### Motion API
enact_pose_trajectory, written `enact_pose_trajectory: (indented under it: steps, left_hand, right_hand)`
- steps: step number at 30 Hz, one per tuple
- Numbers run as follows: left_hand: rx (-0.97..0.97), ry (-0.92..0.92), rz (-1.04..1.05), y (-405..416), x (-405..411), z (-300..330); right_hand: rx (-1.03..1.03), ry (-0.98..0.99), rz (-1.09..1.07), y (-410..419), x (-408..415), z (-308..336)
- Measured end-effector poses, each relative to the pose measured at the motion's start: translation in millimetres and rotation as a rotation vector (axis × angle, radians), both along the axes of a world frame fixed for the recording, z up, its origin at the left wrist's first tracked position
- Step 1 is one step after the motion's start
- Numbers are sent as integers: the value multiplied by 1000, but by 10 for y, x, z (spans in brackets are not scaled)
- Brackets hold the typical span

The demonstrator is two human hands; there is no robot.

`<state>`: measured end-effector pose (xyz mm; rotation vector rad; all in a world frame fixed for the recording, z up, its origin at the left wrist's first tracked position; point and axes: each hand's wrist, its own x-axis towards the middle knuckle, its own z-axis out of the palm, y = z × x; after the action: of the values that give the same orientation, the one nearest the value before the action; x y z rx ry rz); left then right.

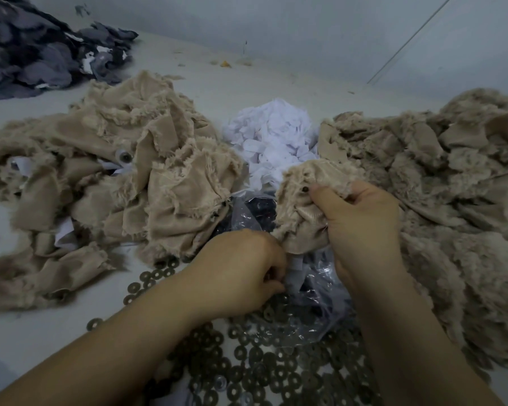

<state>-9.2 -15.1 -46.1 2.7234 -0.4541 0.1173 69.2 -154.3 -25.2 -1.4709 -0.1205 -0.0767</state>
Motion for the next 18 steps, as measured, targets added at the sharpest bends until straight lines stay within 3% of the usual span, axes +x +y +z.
enact_pose_trajectory:
  steps: [3, 7, 10, 18]
  left_hand:
    - [-181, 302, -74, 125, -52, 61]
    - [-82, 440, -128, 183, -173, 10]
    - [-81, 439, -102, 154, -221, -5]
    - [3, 204, -17, -16, -310, -70]
  right_hand:
    - [-63, -9, -7, -9, 0, -33]
    - [-101, -22, 25, -5, -21, -70]
    - [-133, -43, 36, 7, -57, -62]
    - [-177, -51, 42, 1, -95, -24]
